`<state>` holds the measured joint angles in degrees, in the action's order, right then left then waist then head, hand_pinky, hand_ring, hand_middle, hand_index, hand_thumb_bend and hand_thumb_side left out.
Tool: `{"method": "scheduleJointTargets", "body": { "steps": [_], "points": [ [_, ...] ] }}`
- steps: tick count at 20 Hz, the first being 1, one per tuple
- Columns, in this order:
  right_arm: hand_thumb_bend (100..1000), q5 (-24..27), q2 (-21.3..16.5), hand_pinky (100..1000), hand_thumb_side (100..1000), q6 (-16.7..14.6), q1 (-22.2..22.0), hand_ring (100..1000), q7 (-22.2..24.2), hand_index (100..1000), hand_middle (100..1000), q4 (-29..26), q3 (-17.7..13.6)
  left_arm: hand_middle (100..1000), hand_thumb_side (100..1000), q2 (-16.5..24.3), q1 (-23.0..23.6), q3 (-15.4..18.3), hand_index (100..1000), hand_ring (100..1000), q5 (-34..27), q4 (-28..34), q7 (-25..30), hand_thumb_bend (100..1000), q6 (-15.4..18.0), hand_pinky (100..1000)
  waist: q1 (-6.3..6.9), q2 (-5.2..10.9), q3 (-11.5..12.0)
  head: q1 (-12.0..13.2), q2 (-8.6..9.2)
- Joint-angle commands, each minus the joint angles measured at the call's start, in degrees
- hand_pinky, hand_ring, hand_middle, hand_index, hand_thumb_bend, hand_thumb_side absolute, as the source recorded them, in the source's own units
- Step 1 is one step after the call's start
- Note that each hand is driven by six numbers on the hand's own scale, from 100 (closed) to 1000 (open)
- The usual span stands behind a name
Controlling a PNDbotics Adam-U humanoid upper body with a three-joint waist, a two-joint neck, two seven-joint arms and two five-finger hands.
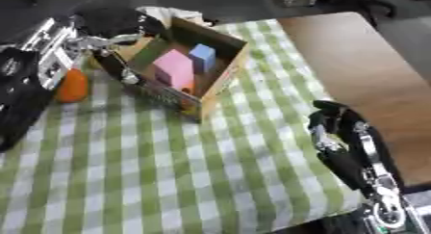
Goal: Pick up objects on the table and place them in the box.
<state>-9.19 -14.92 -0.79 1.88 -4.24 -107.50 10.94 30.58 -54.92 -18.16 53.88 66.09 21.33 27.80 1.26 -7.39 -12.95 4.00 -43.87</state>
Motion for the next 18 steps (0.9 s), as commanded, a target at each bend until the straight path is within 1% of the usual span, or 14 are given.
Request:
{"method": "scheduleJointTargets", "body": {
  "steps": [1, 4, 7, 13, 18],
  "points": [
    [100, -0.2, -1.1, 676, 530, -0.1, 0.1, 613, -0.3, 787, 610, -0.5, -0.6, 745, 212, 5.5, 0.3, 2.4, 878, 714, -2.0, 1.5, 0.5, 570, -2.4, 784, 0.01, 0.93, 0.3, -0.6, -0.25],
    [100, -0.3, -1.2, 676, 529, -0.1, 0.0, 613, -0.4, 787, 610, -0.4, -0.7, 742, 219, 7.9, 2.3, 4.0, 878, 711, -1.6, 0.0, 0.6, 568, -4.5, 780, 0.12, 1.02, 0.7, -0.8, -0.25],
    [100, -0.4, -1.2, 676, 528, -0.1, 0.0, 613, -0.4, 787, 610, -0.4, -0.7, 739, 226, 9.1, 4.1, 6.1, 877, 708, 0.2, -3.7, 0.9, 553, -6.5, 776, 0.05, 1.03, 1.1, -0.9, -0.25],
    [100, -0.5, -1.3, 676, 526, 0.0, -0.1, 613, -0.5, 787, 610, -0.5, -0.8, 708, 214, 9.5, 6.0, 11.2, 865, 681, 2.9, -11.8, -0.4, 484, -10.8, 749, -0.19, 0.85, 1.5, -1.2, -0.25],
    [100, -0.4, -1.3, 676, 525, 0.0, -0.1, 613, -0.5, 787, 610, -0.5, -0.8, 703, 218, 9.5, 6.5, 13.0, 862, 677, 3.9, -15.7, -1.3, 481, -12.5, 745, -0.25, 0.74, 1.7, -1.5, -0.25]
  ]
}}
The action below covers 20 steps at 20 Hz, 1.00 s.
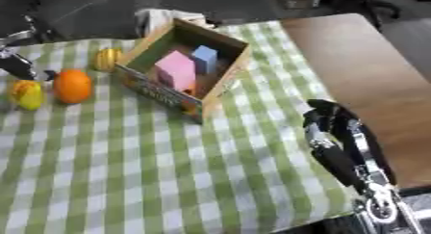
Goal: Pick up objects on the table and place them in the box.
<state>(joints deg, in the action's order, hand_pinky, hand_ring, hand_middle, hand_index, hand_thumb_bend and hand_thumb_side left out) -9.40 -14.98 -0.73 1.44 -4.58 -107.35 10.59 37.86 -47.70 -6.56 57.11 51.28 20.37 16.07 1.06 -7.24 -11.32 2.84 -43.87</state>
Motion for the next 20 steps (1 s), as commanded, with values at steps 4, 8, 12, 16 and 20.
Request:
{"method": "scheduleJointTargets", "body": {
  "steps": [4, 8, 12, 16, 20],
  "points": [
    [100, -0.2, -1.2, 676, 523, 0.0, 0.3, 613, -0.2, 787, 610, -0.7, -0.5, 702, 221, 2.0, -0.4, 1.9, 862, 674, 1.4, -2.6, -0.3, 479, -1.2, 742, -0.21, 0.52, 0.0, -0.6, -0.25],
    [100, -0.2, -1.2, 676, 522, 0.0, 0.3, 613, -0.2, 787, 610, -0.7, -0.5, 700, 227, 1.7, -0.3, 2.6, 856, 667, 2.7, -4.2, -1.1, 459, -2.5, 733, -0.26, 0.49, -0.1, -0.8, -0.25],
    [100, -0.2, -1.1, 676, 522, 0.0, 0.3, 613, -0.2, 787, 610, -0.6, -0.5, 689, 233, 1.5, 0.0, 3.3, 846, 653, 4.5, -6.3, -1.2, 461, -4.2, 720, -0.21, 0.49, -0.2, -0.8, -0.25],
    [100, -0.2, -1.1, 676, 522, 0.0, 0.3, 613, -0.3, 787, 610, -0.6, -0.6, 690, 245, 1.5, 0.4, 3.8, 843, 646, 5.5, -8.6, 2.9, 475, -4.2, 715, -0.16, 0.5, -0.2, -1.0, -0.25],
    [100, -0.2, -1.1, 676, 523, 0.0, 0.2, 612, -0.4, 787, 609, -0.5, -0.6, 640, 244, 1.7, 0.7, 4.3, 813, 601, 5.9, -8.9, 7.0, 481, -4.3, 675, -0.13, 0.52, -0.1, -1.2, -0.25]
  ]
}}
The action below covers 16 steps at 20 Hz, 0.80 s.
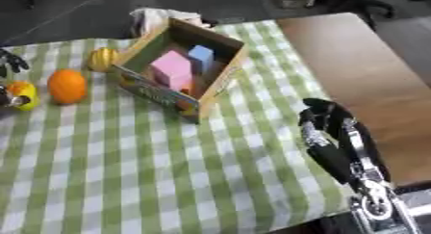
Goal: Pick up objects on the table and place them in the box.
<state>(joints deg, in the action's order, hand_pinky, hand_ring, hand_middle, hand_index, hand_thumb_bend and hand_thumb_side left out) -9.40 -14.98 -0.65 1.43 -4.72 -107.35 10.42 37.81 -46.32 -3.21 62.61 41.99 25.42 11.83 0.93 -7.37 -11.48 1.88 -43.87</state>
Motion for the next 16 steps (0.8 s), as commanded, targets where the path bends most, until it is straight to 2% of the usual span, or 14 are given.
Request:
{"method": "scheduleJointTargets", "body": {
  "steps": [1, 2, 4, 5, 7, 10, 16],
  "points": [
    [100, -0.2, -1.1, 676, 523, 0.0, 0.2, 612, -0.2, 786, 609, -0.5, -0.5, 600, 237, 1.8, -0.5, 1.0, 783, 565, 0.5, 0.5, 2.1, 474, -0.2, 635, 0.0, 0.66, 0.1, -0.2, -0.25],
    [100, -0.2, -1.0, 676, 523, -0.1, 0.2, 612, -0.2, 786, 609, -0.5, -0.4, 594, 236, 1.8, -0.4, 1.1, 778, 560, 0.7, 0.7, 1.9, 473, -0.4, 629, -0.01, 0.65, 0.1, -0.2, -0.25],
    [100, -0.2, -1.0, 676, 523, -0.1, 0.2, 612, -0.2, 787, 609, -0.4, -0.4, 512, 211, 1.8, -0.2, 1.3, 706, 491, 1.1, 1.1, -0.1, 424, -0.9, 554, -0.05, 0.65, 0.1, -0.3, -0.25],
    [100, -0.2, -1.0, 676, 523, -0.1, 0.2, 612, -0.2, 787, 609, -0.4, -0.4, 466, 192, 1.7, -0.1, 1.5, 664, 451, 1.1, 1.3, -1.5, 349, -1.1, 510, -0.07, 0.66, 0.1, -0.4, -0.25],
    [100, -0.2, -1.1, 676, 522, 0.0, 0.1, 612, -0.3, 787, 609, -0.4, -0.5, 438, 193, 1.9, -0.3, 1.6, 642, 425, 0.5, 2.1, -4.6, 256, -1.4, 484, -0.09, 0.7, 0.1, -0.5, -0.25],
    [100, -0.2, -1.1, 676, 524, 0.0, 0.1, 612, -0.4, 787, 609, -0.3, -0.5, 429, 187, 2.4, -1.3, 1.1, 639, 419, -1.9, 4.8, -6.3, 222, -0.8, 482, 0.0, 0.79, 0.1, -0.6, -0.25],
    [100, -0.1, -1.1, 676, 524, 0.0, 0.1, 612, -0.3, 787, 609, -0.1, -0.4, 414, 167, 2.1, -4.8, -0.9, 632, 407, -8.7, 13.3, -6.4, 151, 1.7, 475, 0.05, 1.06, 0.0, -0.6, -0.25]
  ]
}}
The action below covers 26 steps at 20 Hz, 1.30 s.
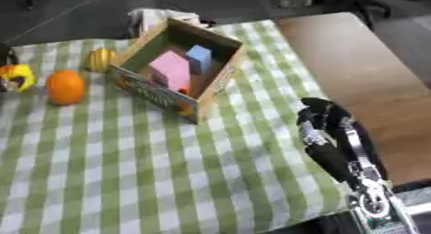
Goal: Pick up objects on the table and place them in the box.
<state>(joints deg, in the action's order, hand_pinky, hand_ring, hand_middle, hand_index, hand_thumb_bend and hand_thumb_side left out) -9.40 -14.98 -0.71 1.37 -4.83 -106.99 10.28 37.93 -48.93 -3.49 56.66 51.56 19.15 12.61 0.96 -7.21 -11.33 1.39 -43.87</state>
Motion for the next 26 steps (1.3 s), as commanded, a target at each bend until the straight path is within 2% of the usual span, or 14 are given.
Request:
{"method": "scheduleJointTargets", "body": {
  "steps": [1, 8, 15, 17, 20, 23, 24, 25, 26],
  "points": [
    [100, -0.1, -1.1, 676, 524, 0.0, 0.1, 612, -0.1, 786, 609, -0.5, -0.2, 416, 166, 1.4, -2.9, -1.2, 635, 413, -3.9, 4.8, 0.0, 151, 1.3, 479, 0.01, 0.93, -0.2, 0.0, -0.25],
    [100, 0.2, -0.9, 675, 524, 0.0, 0.1, 611, 0.0, 785, 609, -0.3, 0.0, 414, 151, -6.0, -6.7, -5.9, 638, 412, -6.3, 7.5, -1.8, 145, 3.9, 484, -0.33, 1.02, -1.3, 0.6, -0.25],
    [100, 0.6, -0.6, 676, 527, 0.0, 0.4, 611, 0.6, 785, 609, -0.3, 0.5, 442, 153, -11.2, -8.0, -8.8, 665, 430, -4.1, 6.2, -4.9, 171, 5.7, 497, -0.55, 0.97, -2.0, 1.5, -0.25],
    [100, 0.6, -0.6, 676, 527, 0.0, 0.4, 611, 0.6, 786, 609, -0.3, 0.5, 476, 154, -12.3, -7.8, -8.8, 691, 460, -3.2, 4.9, -5.4, 192, 5.7, 516, -0.62, 0.95, -2.1, 1.7, -0.25],
    [100, 0.7, -0.5, 675, 527, 0.0, 0.5, 611, 0.7, 785, 609, -0.3, 0.6, 569, 163, -13.4, -7.3, -9.1, 758, 541, -2.0, 3.5, -5.6, 276, 6.2, 579, -0.63, 0.89, -2.4, 1.7, -0.25],
    [100, 0.7, -0.4, 676, 529, -0.1, 0.5, 611, 0.7, 785, 609, -0.2, 0.6, 596, 161, -13.9, -6.9, -9.1, 776, 560, -0.6, 2.6, -5.9, 316, 6.6, 590, -0.59, 0.82, -2.5, 1.7, -0.25],
    [100, 0.7, -0.4, 676, 528, -0.1, 0.5, 611, 0.7, 785, 609, -0.2, 0.6, 634, 167, -13.9, -6.8, -9.1, 803, 589, -0.3, 2.5, -5.9, 366, 6.8, 616, -0.56, 0.79, -2.5, 1.7, -0.25],
    [100, 0.7, -0.4, 676, 528, -0.1, 0.5, 611, 0.7, 785, 609, -0.2, 0.6, 650, 169, -13.8, -6.7, -9.1, 815, 599, -0.2, 2.5, -5.9, 376, 6.9, 627, -0.54, 0.77, -2.5, 1.6, -0.25],
    [100, 0.7, -0.4, 676, 528, -0.1, 0.5, 611, 0.7, 785, 609, -0.2, 0.6, 665, 217, -13.6, -6.7, -9.0, 829, 608, -0.1, 2.6, -6.0, 375, 6.9, 637, -0.51, 0.75, -2.5, 1.6, -0.25]
  ]
}}
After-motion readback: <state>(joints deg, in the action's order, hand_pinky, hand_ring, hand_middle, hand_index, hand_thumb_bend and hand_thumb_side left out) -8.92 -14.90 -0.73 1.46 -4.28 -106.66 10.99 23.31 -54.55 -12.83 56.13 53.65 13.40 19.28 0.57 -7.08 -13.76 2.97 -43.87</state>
